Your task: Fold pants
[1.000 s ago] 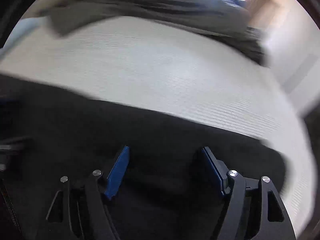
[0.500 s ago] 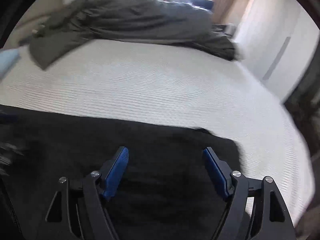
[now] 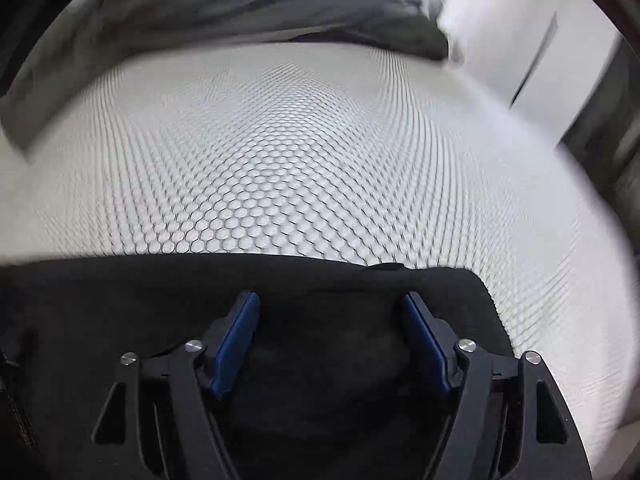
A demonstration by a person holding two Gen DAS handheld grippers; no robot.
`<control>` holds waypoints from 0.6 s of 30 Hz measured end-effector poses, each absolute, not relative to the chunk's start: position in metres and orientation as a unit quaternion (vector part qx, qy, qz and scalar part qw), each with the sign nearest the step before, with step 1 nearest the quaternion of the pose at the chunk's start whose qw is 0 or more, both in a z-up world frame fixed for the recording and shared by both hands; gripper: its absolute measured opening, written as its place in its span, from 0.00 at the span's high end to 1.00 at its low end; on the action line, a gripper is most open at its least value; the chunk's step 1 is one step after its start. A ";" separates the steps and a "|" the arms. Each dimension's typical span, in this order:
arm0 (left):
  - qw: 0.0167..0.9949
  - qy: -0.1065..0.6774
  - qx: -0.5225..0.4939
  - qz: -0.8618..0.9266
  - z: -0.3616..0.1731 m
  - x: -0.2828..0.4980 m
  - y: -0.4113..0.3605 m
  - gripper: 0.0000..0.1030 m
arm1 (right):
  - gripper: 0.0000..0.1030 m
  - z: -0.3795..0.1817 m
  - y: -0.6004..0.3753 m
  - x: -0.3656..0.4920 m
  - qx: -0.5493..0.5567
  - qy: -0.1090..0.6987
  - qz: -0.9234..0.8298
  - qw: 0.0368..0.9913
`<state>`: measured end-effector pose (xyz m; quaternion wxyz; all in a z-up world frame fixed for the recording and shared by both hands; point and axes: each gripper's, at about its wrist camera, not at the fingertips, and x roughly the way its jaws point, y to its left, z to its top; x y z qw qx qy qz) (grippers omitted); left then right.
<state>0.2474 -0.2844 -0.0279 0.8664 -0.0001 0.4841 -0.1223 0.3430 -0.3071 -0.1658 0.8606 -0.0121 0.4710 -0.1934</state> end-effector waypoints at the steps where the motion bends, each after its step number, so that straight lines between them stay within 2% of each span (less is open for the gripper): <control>1: 0.867 0.484 -0.003 -0.121 -0.024 0.242 -0.286 0.01 | 0.34 -0.163 -0.308 0.338 -0.010 0.464 -0.185 0.866; 5: 0.866 0.468 -0.017 -0.176 0.007 0.207 -0.287 0.01 | 0.34 -0.141 -0.273 0.309 -0.039 0.455 -0.154 0.876; 7: 0.868 0.457 0.003 -0.193 0.017 0.182 -0.297 0.01 | 0.27 -0.129 -0.252 0.286 -0.036 0.448 -0.112 0.886; 11: 0.825 0.514 0.024 -0.234 -0.008 0.150 -0.316 0.01 | 0.25 -0.161 -0.223 0.266 -0.039 0.495 -0.016 0.868; 15: 0.831 0.507 0.073 -0.217 -0.007 0.128 -0.309 0.01 | 0.26 -0.172 -0.245 0.239 -0.082 0.494 -0.065 0.863; 16: 0.830 0.508 0.075 -0.217 -0.006 0.126 -0.303 0.01 | 0.34 -0.169 -0.253 0.230 -0.093 0.487 -0.088 0.864; 18: 0.834 0.508 0.073 -0.202 -0.001 0.118 -0.289 0.01 | 0.42 -0.165 -0.271 0.212 -0.065 0.479 -0.075 0.872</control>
